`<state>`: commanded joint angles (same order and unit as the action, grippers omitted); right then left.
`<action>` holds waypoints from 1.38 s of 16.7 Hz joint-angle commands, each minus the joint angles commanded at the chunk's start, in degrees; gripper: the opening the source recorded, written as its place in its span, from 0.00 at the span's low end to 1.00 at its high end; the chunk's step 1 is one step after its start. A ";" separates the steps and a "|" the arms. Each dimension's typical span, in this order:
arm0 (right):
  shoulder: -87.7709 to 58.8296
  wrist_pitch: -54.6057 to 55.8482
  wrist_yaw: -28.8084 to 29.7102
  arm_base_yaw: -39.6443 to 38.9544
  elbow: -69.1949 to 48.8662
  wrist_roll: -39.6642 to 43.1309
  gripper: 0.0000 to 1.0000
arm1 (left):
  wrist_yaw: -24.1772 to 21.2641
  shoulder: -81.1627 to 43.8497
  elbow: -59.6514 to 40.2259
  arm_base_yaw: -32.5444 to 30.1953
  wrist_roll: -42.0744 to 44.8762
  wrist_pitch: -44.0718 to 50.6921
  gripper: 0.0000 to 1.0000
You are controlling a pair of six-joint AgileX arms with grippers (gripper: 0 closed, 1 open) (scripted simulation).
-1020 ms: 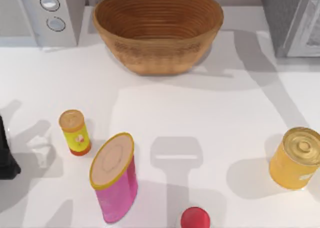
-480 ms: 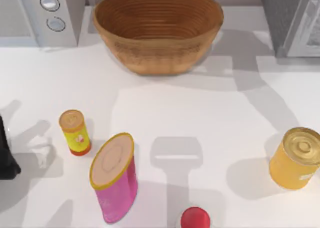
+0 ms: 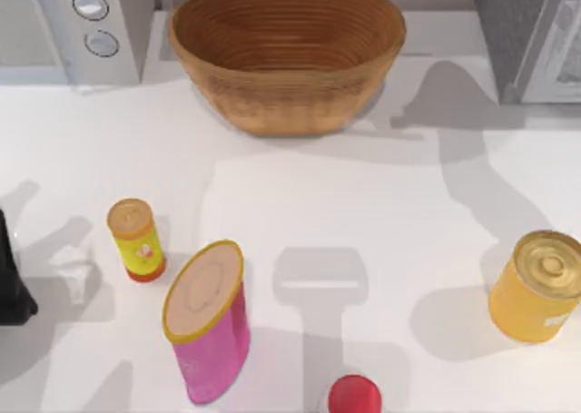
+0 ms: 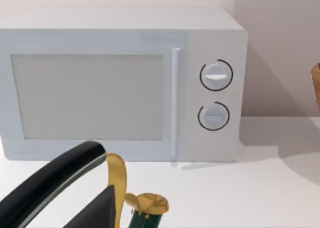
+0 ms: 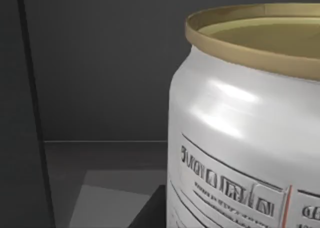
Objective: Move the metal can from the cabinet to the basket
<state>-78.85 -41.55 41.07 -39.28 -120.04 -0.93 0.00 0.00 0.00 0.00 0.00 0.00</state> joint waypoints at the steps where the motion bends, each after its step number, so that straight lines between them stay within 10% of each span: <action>1: 0.00 0.00 0.00 0.00 0.00 0.00 0.00 | 0.00 0.00 0.00 0.00 0.00 0.00 1.00; 9: 14.24 7.65 -7.41 6.88 20.70 0.30 0.00 | 0.00 0.00 0.00 0.00 0.00 0.00 1.00; 23: 66.69 35.08 -34.72 33.18 105.93 0.88 0.00 | 0.00 0.00 0.00 0.00 0.00 0.00 1.00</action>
<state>-12.16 -6.47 6.36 -6.10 -14.12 -0.05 0.00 0.00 0.00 0.00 0.00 0.00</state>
